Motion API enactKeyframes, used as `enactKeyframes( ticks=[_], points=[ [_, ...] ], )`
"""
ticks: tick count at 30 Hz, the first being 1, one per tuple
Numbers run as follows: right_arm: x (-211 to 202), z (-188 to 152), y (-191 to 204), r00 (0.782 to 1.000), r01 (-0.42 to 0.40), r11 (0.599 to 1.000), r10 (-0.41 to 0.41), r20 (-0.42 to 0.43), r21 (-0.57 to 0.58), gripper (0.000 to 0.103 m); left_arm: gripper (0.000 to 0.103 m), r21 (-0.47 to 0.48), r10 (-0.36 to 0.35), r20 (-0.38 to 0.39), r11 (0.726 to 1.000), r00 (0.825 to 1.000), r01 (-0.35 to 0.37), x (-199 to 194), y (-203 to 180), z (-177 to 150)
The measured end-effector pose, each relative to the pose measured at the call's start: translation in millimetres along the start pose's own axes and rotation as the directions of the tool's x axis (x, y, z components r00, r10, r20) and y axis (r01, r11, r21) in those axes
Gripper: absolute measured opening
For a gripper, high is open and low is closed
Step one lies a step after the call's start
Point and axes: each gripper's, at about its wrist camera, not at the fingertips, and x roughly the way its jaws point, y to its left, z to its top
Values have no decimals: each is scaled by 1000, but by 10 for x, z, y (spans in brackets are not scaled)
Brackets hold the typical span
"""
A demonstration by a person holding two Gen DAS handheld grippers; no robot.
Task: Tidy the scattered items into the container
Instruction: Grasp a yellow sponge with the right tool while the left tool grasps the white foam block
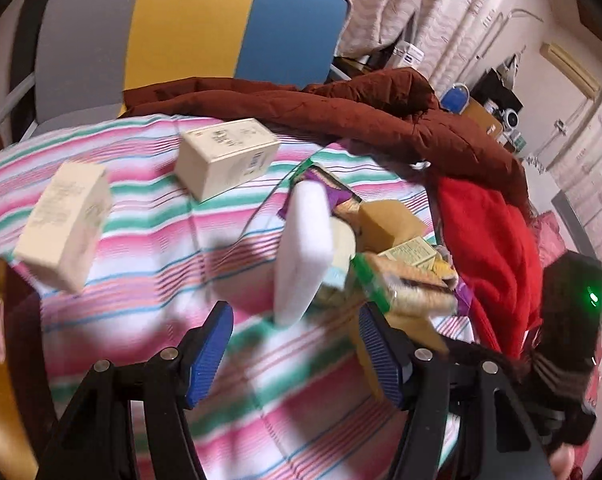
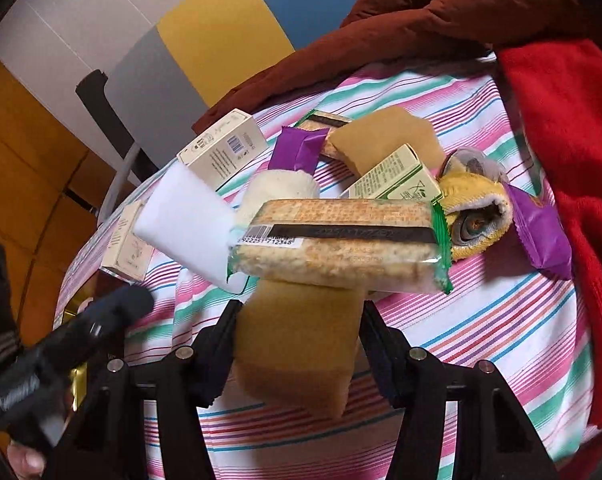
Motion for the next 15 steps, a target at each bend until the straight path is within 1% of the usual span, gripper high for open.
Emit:
enactKeyframes(
  ticks=[3,5,6,7,8,10,13,15],
  points=[
    [-15,-4,4,1000,3,1000,-3,-2,-3,59,66,21,0,-6,1000,1000,0,114,-81,102],
    [-14,-4,10,1000,6,1000,-6,-2,-8,59,64,24,-12,4,1000,1000,12,157,-99,164],
    [-14,-3,13,1000,9,1000,-10,-2,-12,59,59,21,-24,14,1000,1000,24,162,-92,181],
    [-14,-1,8,1000,12,1000,-12,-3,-15,59,49,15,-42,26,999,999,41,168,-77,197],
    [-12,1,13,1000,16,1000,-16,-3,-19,59,44,10,-54,26,999,998,54,180,-65,210],
    [-2,3,16,1000,20,1000,-20,-7,-24,59,27,4,-49,10,999,999,49,219,-28,227],
    [19,4,17,1000,20,999,-20,-14,-27,59,20,5,-19,13,1000,1000,19,210,37,205],
    [31,4,26,1000,20,999,-21,-18,-31,59,18,4,1,18,1000,1000,-1,189,92,171]
  ],
)
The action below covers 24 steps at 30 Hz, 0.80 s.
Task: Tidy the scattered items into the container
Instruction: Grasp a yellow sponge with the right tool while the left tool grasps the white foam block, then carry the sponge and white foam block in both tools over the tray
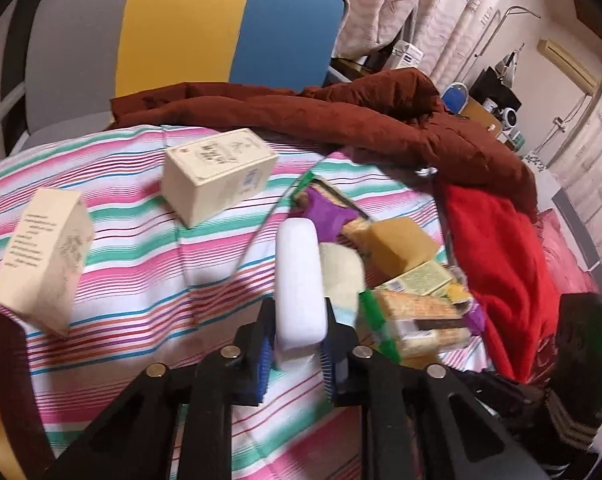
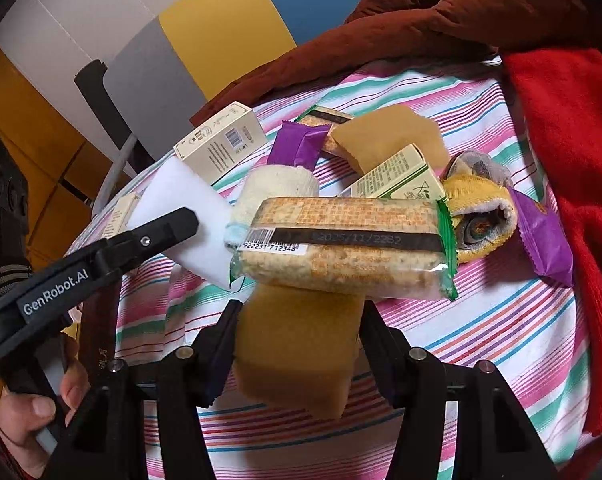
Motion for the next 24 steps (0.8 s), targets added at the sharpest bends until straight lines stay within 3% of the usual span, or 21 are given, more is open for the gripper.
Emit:
enactKeyframes(
  ticks=[11,14,17,19,24],
  points=[
    [48,-33,64,999,-26,1000,26,-21,-17,59,18,-120,-63,20,991,998,65,-297,348,-547],
    [71,-40,60,996,-79,997,79,-32,3,59,18,-121,-64,28,990,998,67,-385,363,-696],
    [103,-55,45,978,-201,978,204,-45,61,59,18,-117,-61,37,991,997,65,-475,373,-799],
    [110,-78,62,968,-240,968,244,-50,76,59,18,-115,-62,48,991,997,67,-544,389,-855],
    [57,-95,209,960,-278,960,279,-35,21,59,18,-132,-77,70,988,995,85,-726,460,-967]
  ],
)
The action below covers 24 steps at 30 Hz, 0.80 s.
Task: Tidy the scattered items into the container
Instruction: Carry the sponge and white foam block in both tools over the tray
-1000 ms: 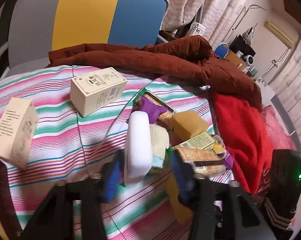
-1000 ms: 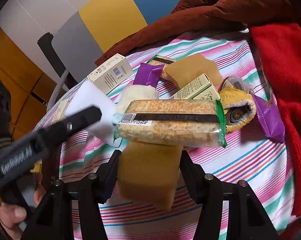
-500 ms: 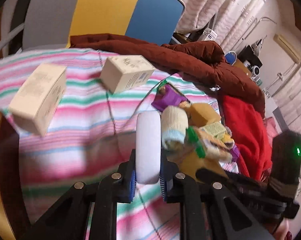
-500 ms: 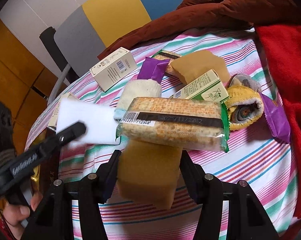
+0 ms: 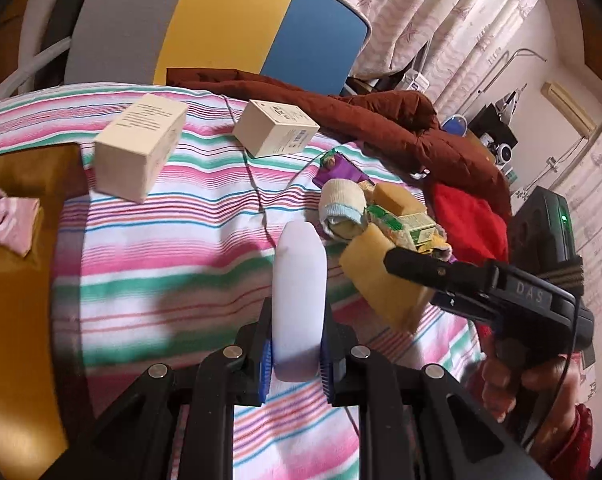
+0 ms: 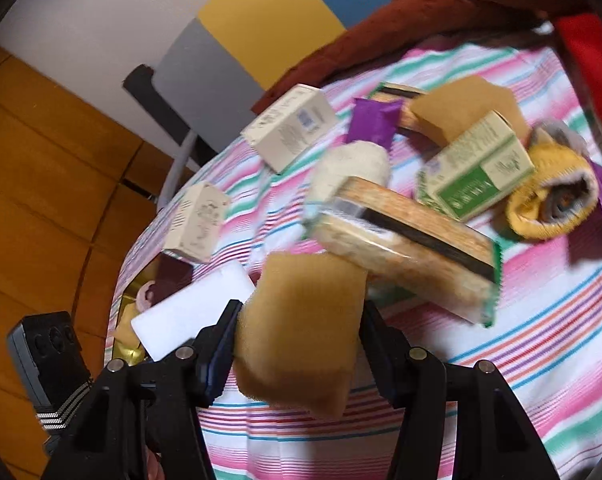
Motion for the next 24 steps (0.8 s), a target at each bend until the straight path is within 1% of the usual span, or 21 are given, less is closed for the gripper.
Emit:
enactKeyframes(
  ticks=[2,4,8,11,18,22,24],
  points=[
    [7,-16,109,1000,-11,999,11,3,-49,59,18,-9,-8,9,1000,1000,8,-86,30,-41],
    [10,-44,199,1000,-5,995,5,2,-100,59,18,-20,-18,20,1000,1000,18,-167,61,-73],
    [59,-93,368,999,37,980,-38,-2,-198,59,18,-45,-41,50,998,998,44,-349,136,-113],
    [83,-134,426,999,49,969,-53,-10,-240,59,18,-60,-50,79,997,996,55,-491,206,-136],
    [153,-207,484,997,57,959,-70,-38,-277,59,18,-131,-47,143,989,989,66,-837,490,-211],
    [142,-231,580,998,47,951,-58,-27,-305,59,18,-192,-18,187,980,982,54,-1052,747,-237],
    [148,-250,653,999,29,953,-38,-25,-302,59,18,-222,-1,206,974,979,47,-1151,884,-245]
  ],
)
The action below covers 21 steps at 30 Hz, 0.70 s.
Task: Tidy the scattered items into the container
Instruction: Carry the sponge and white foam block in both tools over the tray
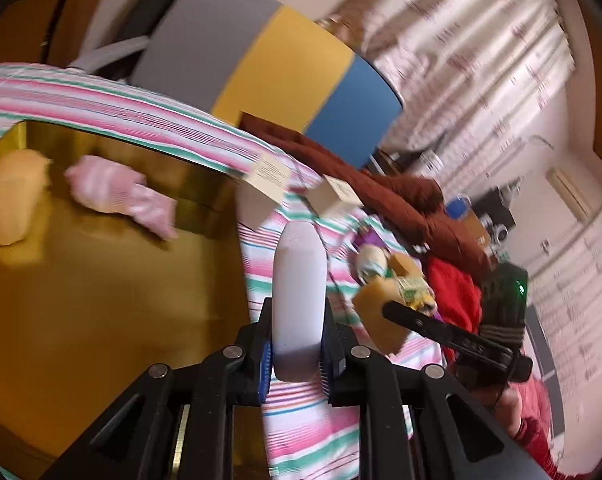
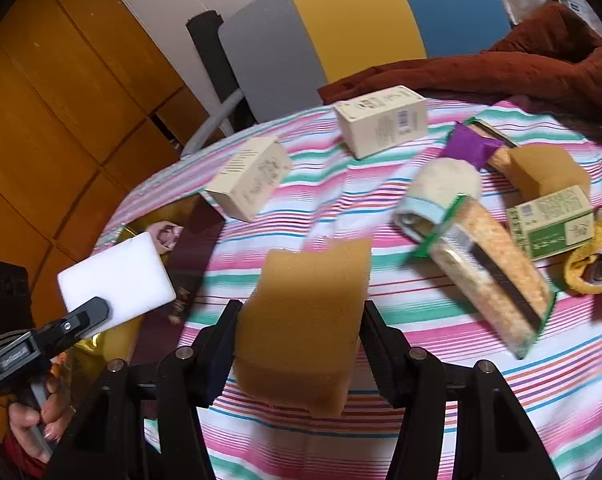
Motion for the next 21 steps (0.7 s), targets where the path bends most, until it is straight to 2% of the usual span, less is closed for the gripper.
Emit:
enactKeyframes(
  ticks=[4,9,16,21],
  points=[
    [92,12,305,998,-58,998,58,0,-18,59,18,-61,41,41,997,998,-39,-176,301,69],
    [253,84,889,995,-104,985,102,-21,-136,59,18,-146,95,69,986,993,-84,-316,697,164],
    [565,249,1581,988,-154,961,141,-70,-230,59,18,-207,178,28,964,984,-168,-305,1084,331],
    [894,308,1900,986,-133,958,102,-131,-252,59,18,-239,215,-5,948,977,-210,-234,1283,452]
  ],
)
